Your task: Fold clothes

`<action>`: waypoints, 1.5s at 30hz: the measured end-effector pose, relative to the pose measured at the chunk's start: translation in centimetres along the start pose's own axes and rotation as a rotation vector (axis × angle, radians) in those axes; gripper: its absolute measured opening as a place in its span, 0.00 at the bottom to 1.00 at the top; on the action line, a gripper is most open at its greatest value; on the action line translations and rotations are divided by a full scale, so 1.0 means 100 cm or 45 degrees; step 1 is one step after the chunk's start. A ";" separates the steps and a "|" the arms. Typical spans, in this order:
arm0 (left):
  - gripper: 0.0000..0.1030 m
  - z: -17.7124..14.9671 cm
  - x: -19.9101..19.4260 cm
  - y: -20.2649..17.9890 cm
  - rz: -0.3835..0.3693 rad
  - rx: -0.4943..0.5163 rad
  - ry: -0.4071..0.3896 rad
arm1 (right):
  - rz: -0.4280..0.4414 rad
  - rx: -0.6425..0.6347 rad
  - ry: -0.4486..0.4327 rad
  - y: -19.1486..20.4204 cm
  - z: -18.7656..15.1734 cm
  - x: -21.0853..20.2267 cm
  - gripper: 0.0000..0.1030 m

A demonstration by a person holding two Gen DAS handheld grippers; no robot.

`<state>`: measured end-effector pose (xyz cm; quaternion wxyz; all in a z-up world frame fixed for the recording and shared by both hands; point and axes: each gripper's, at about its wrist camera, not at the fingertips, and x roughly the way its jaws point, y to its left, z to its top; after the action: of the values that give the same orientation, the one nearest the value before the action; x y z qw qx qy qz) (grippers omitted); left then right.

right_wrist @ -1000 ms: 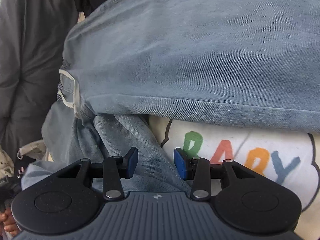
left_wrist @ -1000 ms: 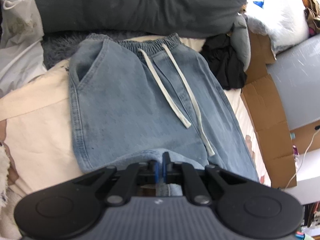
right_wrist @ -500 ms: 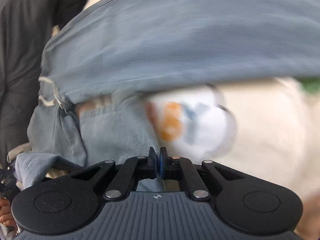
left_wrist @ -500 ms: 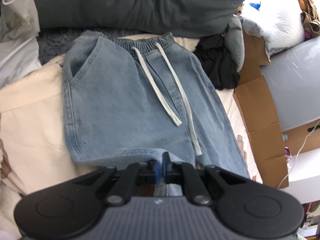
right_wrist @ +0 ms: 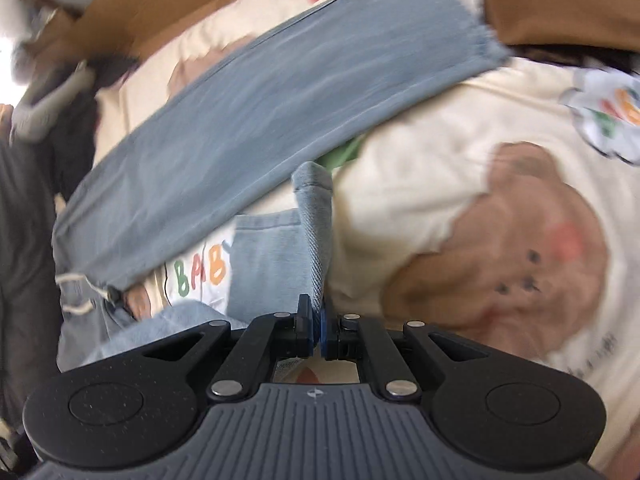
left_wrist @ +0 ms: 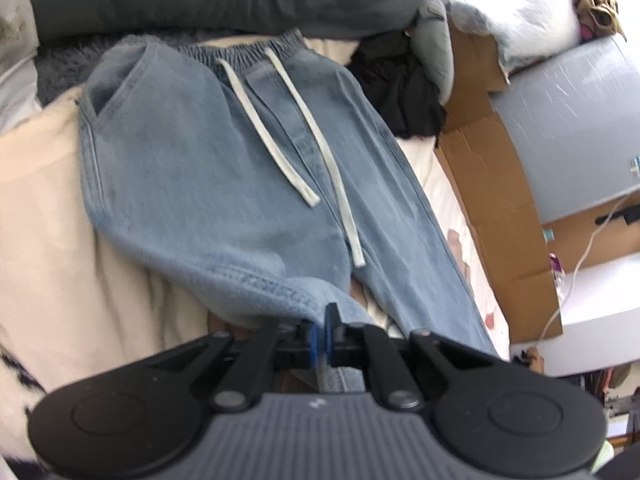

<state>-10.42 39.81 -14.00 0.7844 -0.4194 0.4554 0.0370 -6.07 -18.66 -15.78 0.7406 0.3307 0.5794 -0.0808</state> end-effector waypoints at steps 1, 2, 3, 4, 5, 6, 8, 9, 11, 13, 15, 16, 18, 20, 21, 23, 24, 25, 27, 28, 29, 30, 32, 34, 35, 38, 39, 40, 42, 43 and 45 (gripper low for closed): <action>0.04 -0.004 0.000 0.000 0.002 0.002 0.015 | -0.008 0.017 -0.009 -0.005 -0.001 -0.010 0.01; 0.04 -0.009 0.001 0.001 0.011 0.003 0.031 | -0.018 0.035 -0.017 -0.009 -0.003 -0.020 0.01; 0.04 -0.015 0.002 0.002 0.019 0.005 0.047 | -0.028 0.055 -0.023 -0.012 -0.005 -0.028 0.01; 0.04 -0.020 0.003 0.003 0.027 0.006 0.064 | -0.039 0.076 -0.027 -0.016 -0.006 -0.035 0.01; 0.04 -0.025 0.004 0.004 0.038 0.006 0.080 | -0.048 0.097 -0.031 -0.018 -0.008 -0.041 0.01; 0.04 -0.030 0.006 0.005 0.052 0.004 0.095 | -0.054 0.111 -0.033 -0.021 -0.010 -0.048 0.01; 0.04 -0.038 0.008 0.008 0.078 0.003 0.121 | -0.061 0.133 -0.036 -0.021 -0.016 -0.058 0.01; 0.04 -0.041 0.010 0.010 0.094 0.006 0.132 | -0.064 0.135 -0.040 -0.019 -0.020 -0.061 0.01; 0.04 -0.046 0.013 0.014 0.139 0.015 0.160 | -0.072 0.143 -0.038 -0.019 -0.025 -0.064 0.01; 0.05 -0.047 0.019 0.019 0.203 0.028 0.206 | -0.082 0.170 -0.030 -0.023 -0.028 -0.063 0.02; 0.07 -0.047 0.023 0.021 0.247 0.042 0.250 | -0.092 0.204 -0.020 -0.029 -0.029 -0.055 0.02; 0.10 -0.046 0.023 0.020 0.258 0.052 0.261 | -0.102 0.224 -0.023 -0.032 -0.028 -0.050 0.02; 0.13 -0.041 0.018 0.014 0.291 0.085 0.269 | -0.117 0.258 -0.039 -0.037 -0.024 -0.042 0.02; 0.17 -0.034 0.009 0.008 0.308 0.122 0.269 | -0.112 0.279 -0.057 -0.040 -0.019 -0.034 0.02; 0.17 -0.030 0.005 0.005 0.316 0.143 0.259 | -0.102 0.287 -0.060 -0.041 -0.015 -0.029 0.02; 0.17 -0.022 -0.004 -0.001 0.331 0.183 0.240 | -0.099 0.279 -0.066 -0.039 -0.006 -0.020 0.02; 0.17 -0.016 -0.007 -0.003 0.335 0.193 0.230 | -0.096 0.268 -0.068 -0.038 -0.002 -0.015 0.02; 0.17 -0.011 -0.009 -0.006 0.340 0.203 0.219 | -0.089 0.260 -0.068 -0.035 0.003 -0.010 0.02; 0.17 -0.001 -0.011 -0.013 0.339 0.214 0.191 | -0.081 0.254 -0.074 -0.033 0.014 -0.001 0.02; 0.20 0.003 -0.010 -0.017 0.336 0.219 0.179 | -0.080 0.247 -0.080 -0.031 0.020 0.004 0.02; 0.24 0.006 -0.006 -0.021 0.334 0.225 0.170 | -0.077 0.242 -0.085 -0.029 0.025 0.010 0.02; 0.26 0.009 0.001 -0.026 0.333 0.233 0.163 | -0.072 0.243 -0.093 -0.028 0.031 0.014 0.02; 0.28 0.014 0.015 -0.035 0.329 0.254 0.166 | -0.069 0.244 -0.111 -0.027 0.043 0.024 0.04; 0.29 0.017 0.031 -0.045 0.322 0.275 0.176 | -0.080 0.236 -0.106 -0.026 0.058 0.032 0.04; 0.31 0.017 0.039 -0.050 0.316 0.284 0.180 | -0.082 0.228 -0.085 -0.025 0.067 0.035 0.05; 0.37 0.014 0.061 -0.063 0.301 0.314 0.195 | -0.079 0.148 -0.035 -0.022 0.098 0.038 0.24; 0.37 0.012 0.068 -0.066 0.300 0.323 0.203 | -0.083 0.116 -0.022 -0.020 0.108 0.036 0.30; 0.38 0.009 0.075 -0.069 0.299 0.331 0.211 | -0.081 0.081 -0.005 -0.018 0.117 0.033 0.33; 0.39 0.003 0.089 -0.075 0.299 0.352 0.232 | -0.066 -0.004 0.027 -0.013 0.136 0.026 0.39; 0.40 0.001 0.096 -0.078 0.303 0.363 0.243 | -0.060 -0.055 0.035 -0.011 0.142 0.022 0.40; 0.40 -0.004 0.111 -0.083 0.317 0.376 0.262 | -0.063 -0.167 0.051 -0.007 0.149 0.014 0.42</action>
<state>-0.56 30.57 -17.18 0.7761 -0.2421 0.5818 0.0234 5.99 -27.49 -15.74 0.7465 0.2688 0.6062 -0.0543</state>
